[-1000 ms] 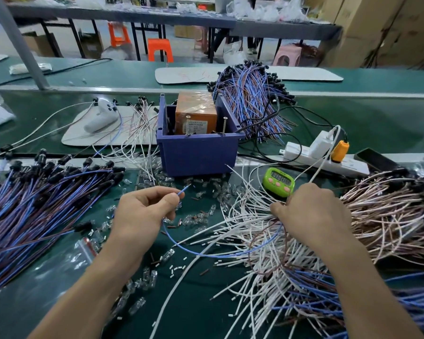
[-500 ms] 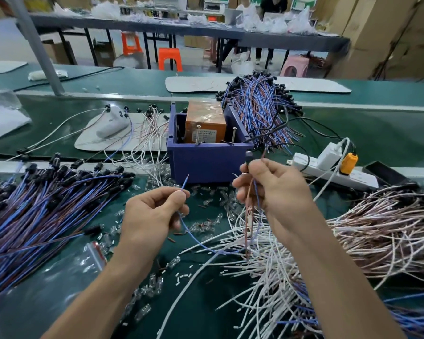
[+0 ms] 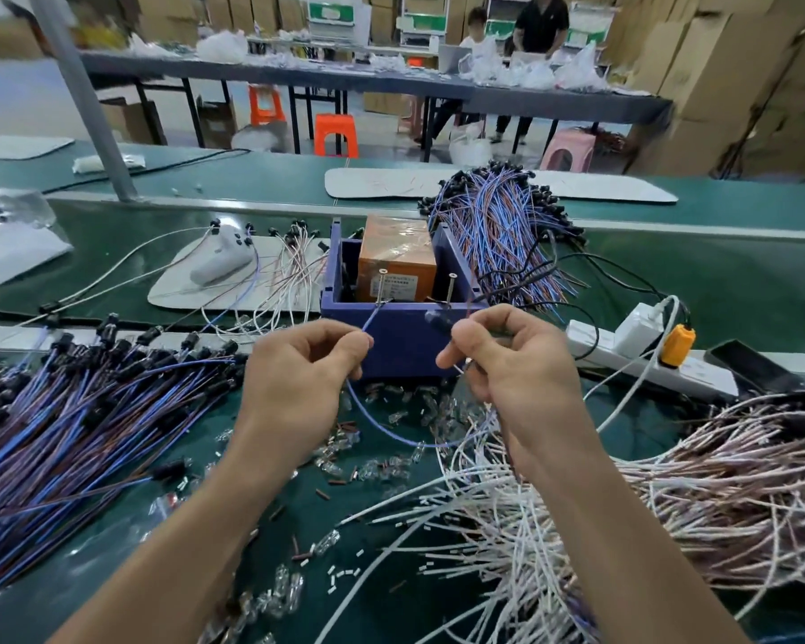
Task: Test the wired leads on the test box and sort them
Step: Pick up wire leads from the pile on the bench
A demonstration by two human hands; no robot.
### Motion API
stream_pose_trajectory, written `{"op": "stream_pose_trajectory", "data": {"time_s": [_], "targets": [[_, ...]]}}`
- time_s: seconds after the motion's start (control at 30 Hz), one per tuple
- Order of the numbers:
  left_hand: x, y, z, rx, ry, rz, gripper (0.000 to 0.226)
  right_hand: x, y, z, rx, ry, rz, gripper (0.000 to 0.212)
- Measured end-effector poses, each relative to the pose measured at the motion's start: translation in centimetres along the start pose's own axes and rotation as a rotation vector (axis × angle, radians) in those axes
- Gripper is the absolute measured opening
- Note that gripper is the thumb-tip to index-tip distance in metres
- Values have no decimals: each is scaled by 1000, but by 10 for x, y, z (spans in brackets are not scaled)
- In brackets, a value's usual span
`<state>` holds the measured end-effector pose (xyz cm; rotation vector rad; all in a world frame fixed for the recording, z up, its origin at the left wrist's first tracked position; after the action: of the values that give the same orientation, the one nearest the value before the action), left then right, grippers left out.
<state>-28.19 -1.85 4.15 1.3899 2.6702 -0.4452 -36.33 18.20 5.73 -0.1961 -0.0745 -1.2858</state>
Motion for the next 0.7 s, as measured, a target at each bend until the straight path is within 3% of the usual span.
{"op": "stream_pose_trajectory", "data": {"time_s": [0.1,0.23,0.7], "targets": [[-3,-13,-13,52,-279,69,29,3,-7,5,-40,15,74,20],[-6,-27,-22,61,-455,128,22,7,-14,1,43,108,228,34],[-19,-31,-41,201,-458,-36,20,-3,-27,-14,149,112,250,25]]}}
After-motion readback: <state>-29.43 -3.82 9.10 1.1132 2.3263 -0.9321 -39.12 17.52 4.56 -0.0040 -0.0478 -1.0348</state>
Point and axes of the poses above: each hand's wrist, its own y-axis away from the middle knuckle, its own x-axis out of the palm, z = x × y, the point moved 8 cm from there along -y, towards the middle knuckle, and after that the axes turned 1 degree about -y, right-handed, at the moved point
